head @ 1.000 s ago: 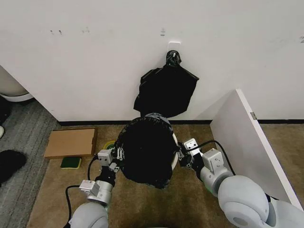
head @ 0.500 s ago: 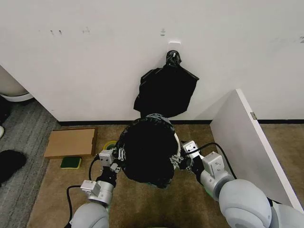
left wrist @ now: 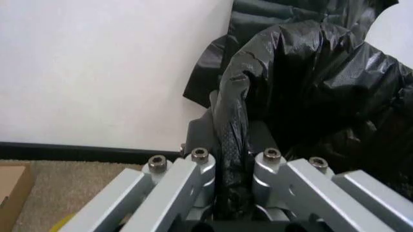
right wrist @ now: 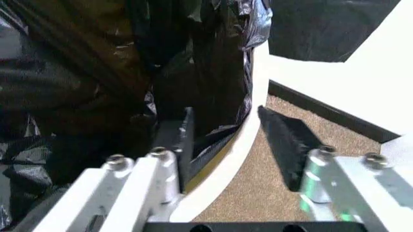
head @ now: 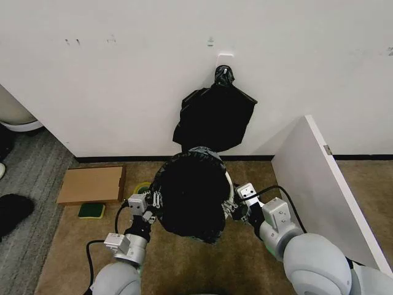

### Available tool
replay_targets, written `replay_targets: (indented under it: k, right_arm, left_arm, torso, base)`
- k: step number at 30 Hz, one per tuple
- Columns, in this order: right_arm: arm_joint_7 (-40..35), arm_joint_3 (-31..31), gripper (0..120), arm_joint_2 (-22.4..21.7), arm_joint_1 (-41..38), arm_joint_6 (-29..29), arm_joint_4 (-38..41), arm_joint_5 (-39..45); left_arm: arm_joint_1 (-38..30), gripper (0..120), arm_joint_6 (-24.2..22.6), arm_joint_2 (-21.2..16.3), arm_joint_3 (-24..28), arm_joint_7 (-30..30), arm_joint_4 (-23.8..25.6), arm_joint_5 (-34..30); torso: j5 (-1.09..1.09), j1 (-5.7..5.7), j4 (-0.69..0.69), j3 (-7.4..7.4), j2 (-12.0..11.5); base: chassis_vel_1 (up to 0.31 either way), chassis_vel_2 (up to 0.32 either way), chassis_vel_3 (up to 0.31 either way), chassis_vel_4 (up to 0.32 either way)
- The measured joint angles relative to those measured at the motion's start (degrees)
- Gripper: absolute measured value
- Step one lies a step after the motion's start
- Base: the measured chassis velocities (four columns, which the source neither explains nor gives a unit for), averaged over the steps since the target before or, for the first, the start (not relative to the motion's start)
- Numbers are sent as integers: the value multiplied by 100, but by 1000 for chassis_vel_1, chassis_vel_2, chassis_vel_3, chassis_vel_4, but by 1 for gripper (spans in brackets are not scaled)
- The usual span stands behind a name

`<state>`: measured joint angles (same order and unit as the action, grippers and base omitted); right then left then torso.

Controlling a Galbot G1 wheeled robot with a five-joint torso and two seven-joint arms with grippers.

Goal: Place the garbage bag over the trash bin.

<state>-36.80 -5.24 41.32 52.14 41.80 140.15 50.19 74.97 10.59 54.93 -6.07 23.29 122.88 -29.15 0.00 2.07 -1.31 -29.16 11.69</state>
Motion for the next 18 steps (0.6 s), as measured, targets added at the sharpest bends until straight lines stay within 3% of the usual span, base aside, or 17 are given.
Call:
replay_targets:
  k: [10, 18]
  right_arm:
    - [-26, -16, 0, 2, -5, 0, -45, -8]
    - [-112, -16, 0, 16, -17, 0, -51, 0]
  left_arm:
    - [4, 4, 1, 6, 3, 2, 27, -7]
    - [2, 4, 6, -2, -7, 3, 43, -7]
  torso:
    - [0, 0, 0, 0, 0]
    - [0, 0, 0, 0, 0]
  base:
    - [0, 0, 0, 0]
    - [0, 0, 0, 0]
